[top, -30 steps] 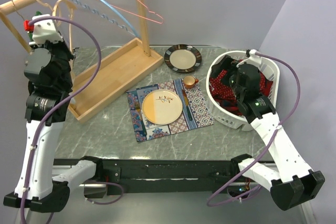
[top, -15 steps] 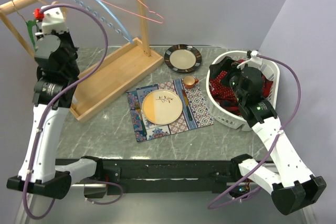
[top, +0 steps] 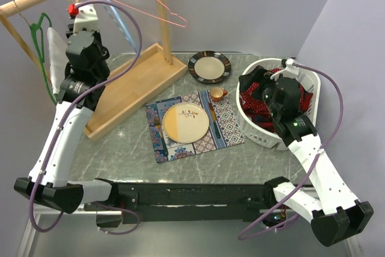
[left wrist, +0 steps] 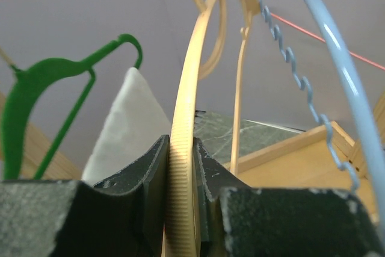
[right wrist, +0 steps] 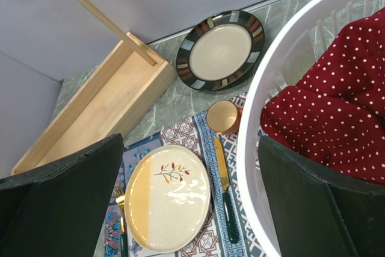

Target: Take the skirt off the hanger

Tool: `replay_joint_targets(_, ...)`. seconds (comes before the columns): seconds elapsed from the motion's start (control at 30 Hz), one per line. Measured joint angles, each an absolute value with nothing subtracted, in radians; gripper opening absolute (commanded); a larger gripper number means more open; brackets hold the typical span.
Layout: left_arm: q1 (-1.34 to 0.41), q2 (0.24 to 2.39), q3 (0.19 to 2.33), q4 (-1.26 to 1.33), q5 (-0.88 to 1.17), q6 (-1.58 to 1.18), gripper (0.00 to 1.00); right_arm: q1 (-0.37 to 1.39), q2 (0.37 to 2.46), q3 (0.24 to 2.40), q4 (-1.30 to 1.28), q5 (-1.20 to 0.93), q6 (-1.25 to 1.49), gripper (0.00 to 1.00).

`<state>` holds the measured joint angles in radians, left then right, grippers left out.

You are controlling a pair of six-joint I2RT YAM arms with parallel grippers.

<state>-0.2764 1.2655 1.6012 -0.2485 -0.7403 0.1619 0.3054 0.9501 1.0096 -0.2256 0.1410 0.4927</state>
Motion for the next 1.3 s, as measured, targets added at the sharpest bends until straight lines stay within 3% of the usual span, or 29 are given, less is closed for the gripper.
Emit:
replay_joint_targets(0.07, -0.289, 1.279, 1.601, -0.247, -0.739, 0.161, 0.16, 0.305, 0.95, 1.01, -0.227, 0.139, 0.493, 1.0)
replay_joint_targets(0.2, -0.312, 1.304, 1.61, -0.254, -0.734, 0.147, 0.49, 0.305, 0.949, 1.01, -0.233, 0.141, 0.493, 1.0)
replay_joint_targets(0.3, -0.346, 1.331, 1.631, -0.279, -0.727, 0.134, 0.65, 0.307, 0.943, 1.01, -0.237, 0.142, 0.493, 1.0)
replay_joint_targets(0.5, -0.434, 1.336, 1.645, -0.347, -0.714, 0.104, 0.81, 0.332, 0.921, 1.01, -0.255, 0.145, 0.493, 1.0)
replay_joint_targets(0.67, -0.505, 1.272, 1.644, -0.414, -0.706, 0.057, 0.87, 0.34, 0.919, 1.028, -0.273, 0.14, 0.494, 1.0)
replay_joint_targets(1.03, -0.495, 1.028, 1.671, -0.562, -0.814, -0.024, 0.83, 0.343, 0.938, 1.044, -0.244, 0.077, 0.517, 1.0)
replay_joint_targets(1.3, -0.297, 1.077, 1.747, -0.689, -0.905, -0.119, 0.79, 0.345, 0.97, 1.047, -0.223, 0.028, 0.525, 1.0)
